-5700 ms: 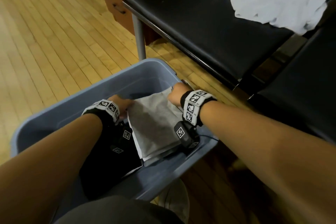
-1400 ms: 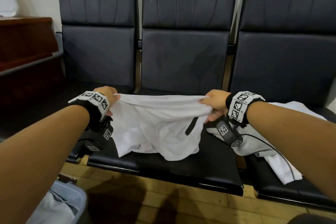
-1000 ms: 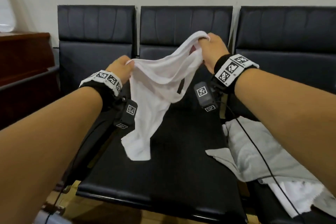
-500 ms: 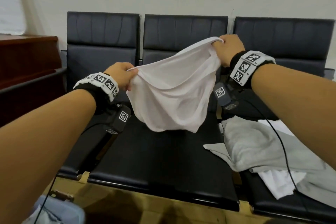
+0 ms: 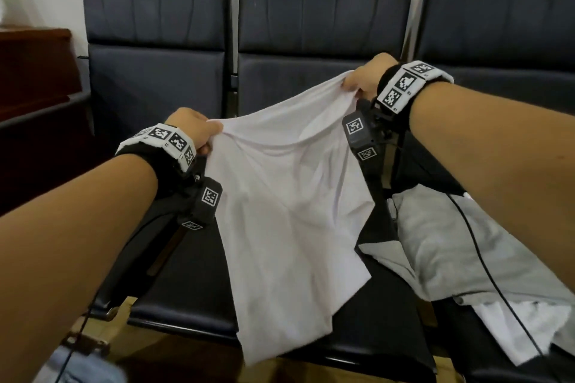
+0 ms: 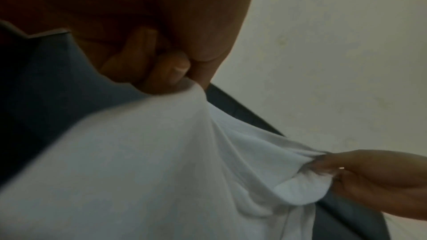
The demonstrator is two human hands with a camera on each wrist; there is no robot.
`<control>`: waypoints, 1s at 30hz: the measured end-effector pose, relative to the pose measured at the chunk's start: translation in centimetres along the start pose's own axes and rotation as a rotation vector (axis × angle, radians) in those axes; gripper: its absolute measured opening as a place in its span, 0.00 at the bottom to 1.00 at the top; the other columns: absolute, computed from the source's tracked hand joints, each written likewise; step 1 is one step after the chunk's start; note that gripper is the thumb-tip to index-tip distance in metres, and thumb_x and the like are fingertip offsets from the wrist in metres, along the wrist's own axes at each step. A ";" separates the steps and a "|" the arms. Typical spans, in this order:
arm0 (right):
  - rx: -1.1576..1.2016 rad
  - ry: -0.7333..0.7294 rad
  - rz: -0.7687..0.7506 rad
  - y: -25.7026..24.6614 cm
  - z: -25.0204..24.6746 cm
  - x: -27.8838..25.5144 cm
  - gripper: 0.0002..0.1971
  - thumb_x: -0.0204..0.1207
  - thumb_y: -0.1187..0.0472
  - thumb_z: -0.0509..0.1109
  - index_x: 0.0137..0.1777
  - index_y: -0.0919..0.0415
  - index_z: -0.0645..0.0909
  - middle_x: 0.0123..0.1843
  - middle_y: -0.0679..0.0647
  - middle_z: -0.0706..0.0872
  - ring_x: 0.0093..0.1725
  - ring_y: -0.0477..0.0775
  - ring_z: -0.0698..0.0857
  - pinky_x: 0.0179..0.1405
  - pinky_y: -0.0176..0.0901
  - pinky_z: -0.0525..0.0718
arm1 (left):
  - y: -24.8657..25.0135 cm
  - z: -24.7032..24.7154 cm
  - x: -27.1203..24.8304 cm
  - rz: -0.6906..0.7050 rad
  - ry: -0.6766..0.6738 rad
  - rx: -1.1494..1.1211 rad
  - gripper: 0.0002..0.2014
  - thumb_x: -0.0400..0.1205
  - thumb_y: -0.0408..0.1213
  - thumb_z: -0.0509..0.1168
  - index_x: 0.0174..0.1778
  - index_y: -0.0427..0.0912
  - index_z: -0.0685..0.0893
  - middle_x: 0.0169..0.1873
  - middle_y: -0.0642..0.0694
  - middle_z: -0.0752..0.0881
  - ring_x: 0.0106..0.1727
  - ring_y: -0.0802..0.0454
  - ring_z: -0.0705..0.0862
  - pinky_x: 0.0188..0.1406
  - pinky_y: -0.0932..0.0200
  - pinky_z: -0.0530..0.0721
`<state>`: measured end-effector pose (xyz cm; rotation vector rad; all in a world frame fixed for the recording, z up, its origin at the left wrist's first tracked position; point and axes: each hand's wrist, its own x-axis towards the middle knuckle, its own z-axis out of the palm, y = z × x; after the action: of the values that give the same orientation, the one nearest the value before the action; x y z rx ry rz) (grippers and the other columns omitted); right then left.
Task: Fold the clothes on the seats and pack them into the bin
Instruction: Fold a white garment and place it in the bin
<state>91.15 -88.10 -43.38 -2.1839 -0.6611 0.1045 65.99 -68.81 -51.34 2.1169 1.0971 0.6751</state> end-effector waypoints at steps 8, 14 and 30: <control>-0.470 -0.543 -0.085 14.3 14.7 -1.4 0.18 0.67 0.56 0.83 0.55 0.58 0.85 0.44 0.50 0.84 0.43 0.52 0.84 0.37 0.37 0.84 | -11.1 10.0 1.9 -0.302 -0.300 0.365 0.23 0.73 0.41 0.76 0.59 0.30 0.82 0.44 0.35 0.88 0.45 0.38 0.87 0.51 0.48 0.85; -0.459 -0.676 -0.181 16.8 17.8 -5.3 0.29 0.62 0.32 0.77 0.58 0.49 0.81 0.47 0.43 0.81 0.45 0.45 0.82 0.43 0.40 0.83 | -11.0 12.6 -1.4 -0.037 -0.344 0.631 0.37 0.72 0.54 0.75 0.70 0.38 0.70 0.69 0.37 0.70 0.66 0.36 0.76 0.63 0.45 0.78; -0.331 -0.232 0.080 14.6 16.0 0.6 0.20 0.74 0.55 0.74 0.60 0.67 0.80 0.56 0.62 0.83 0.59 0.66 0.85 0.46 0.47 0.80 | -13.2 12.5 -5.2 0.110 -0.631 0.571 0.44 0.74 0.60 0.71 0.81 0.44 0.62 0.78 0.45 0.65 0.77 0.46 0.67 0.76 0.53 0.66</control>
<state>93.21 -84.06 -64.59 -2.5428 -0.7633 0.3132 65.19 -71.25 -70.03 2.6061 0.8713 -0.3132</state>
